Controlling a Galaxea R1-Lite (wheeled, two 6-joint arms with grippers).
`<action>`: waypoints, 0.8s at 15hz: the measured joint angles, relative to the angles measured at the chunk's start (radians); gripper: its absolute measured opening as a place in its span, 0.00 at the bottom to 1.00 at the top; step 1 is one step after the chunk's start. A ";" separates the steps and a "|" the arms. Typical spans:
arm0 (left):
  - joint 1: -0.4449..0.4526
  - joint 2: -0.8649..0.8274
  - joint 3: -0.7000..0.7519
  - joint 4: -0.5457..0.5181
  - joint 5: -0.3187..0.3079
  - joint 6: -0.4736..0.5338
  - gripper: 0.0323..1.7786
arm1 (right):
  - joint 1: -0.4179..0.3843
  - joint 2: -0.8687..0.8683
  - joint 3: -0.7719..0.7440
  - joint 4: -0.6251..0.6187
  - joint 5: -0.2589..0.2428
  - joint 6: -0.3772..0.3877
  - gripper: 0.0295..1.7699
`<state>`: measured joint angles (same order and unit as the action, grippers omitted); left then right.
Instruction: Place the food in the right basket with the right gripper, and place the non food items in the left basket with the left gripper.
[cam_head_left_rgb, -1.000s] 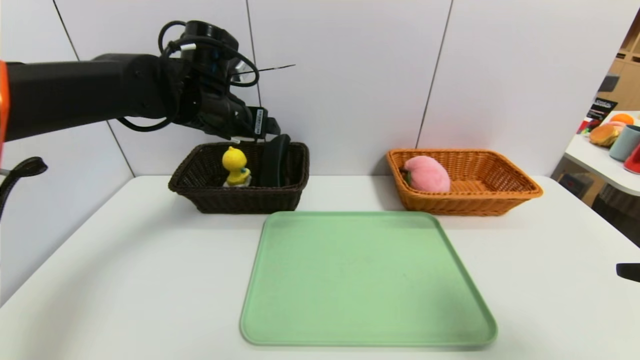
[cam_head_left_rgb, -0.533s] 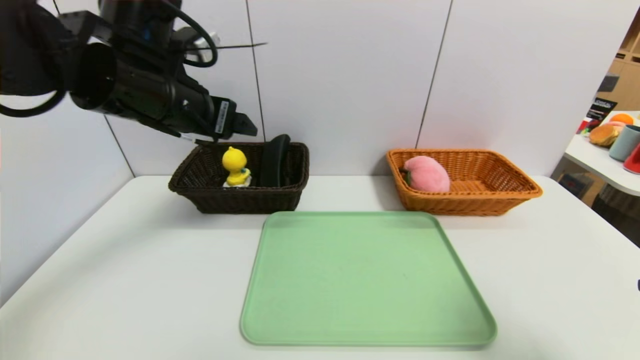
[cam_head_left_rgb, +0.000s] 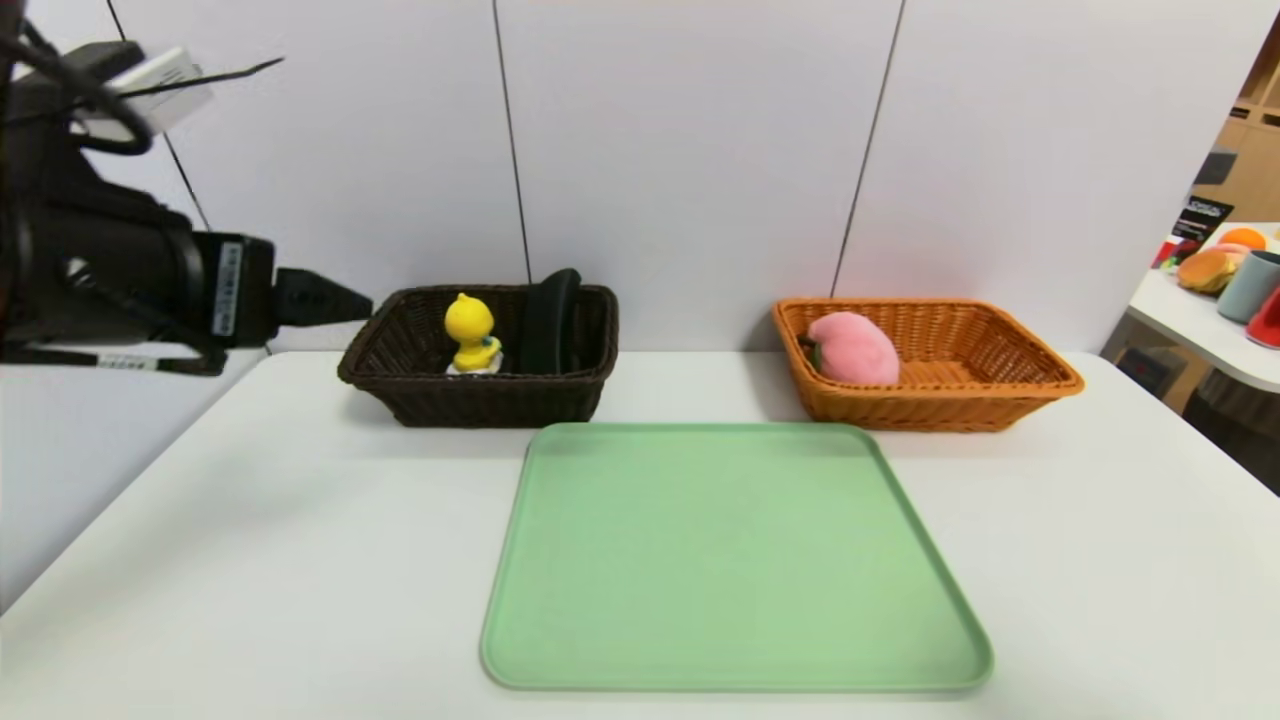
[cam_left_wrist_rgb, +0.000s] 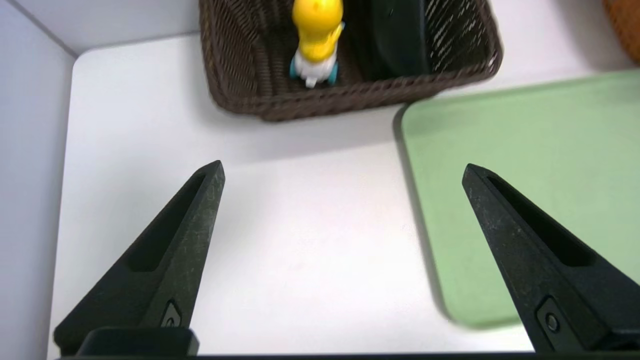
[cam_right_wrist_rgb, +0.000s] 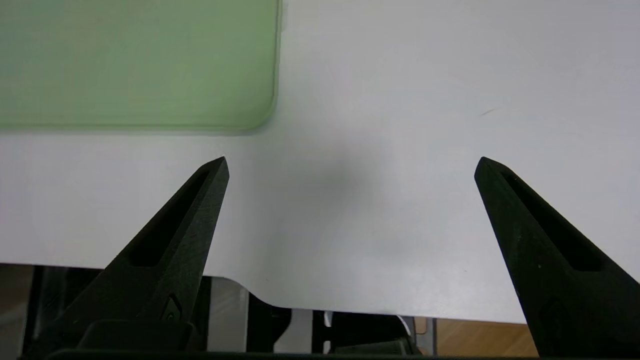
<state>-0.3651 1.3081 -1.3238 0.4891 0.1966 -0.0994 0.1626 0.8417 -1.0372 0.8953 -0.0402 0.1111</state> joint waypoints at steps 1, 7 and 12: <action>0.013 -0.066 0.073 -0.001 0.001 0.009 0.95 | 0.009 -0.003 0.000 0.001 0.000 -0.034 0.96; 0.174 -0.391 0.460 -0.155 0.002 0.213 0.95 | 0.104 0.000 0.029 0.021 0.017 -0.081 0.96; 0.256 -0.560 0.629 -0.238 0.001 0.303 0.95 | 0.033 -0.031 0.076 0.017 0.029 -0.081 0.96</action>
<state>-0.1091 0.7479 -0.6947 0.2515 0.1981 0.2034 0.1953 0.8104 -0.9611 0.9119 -0.0109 0.0302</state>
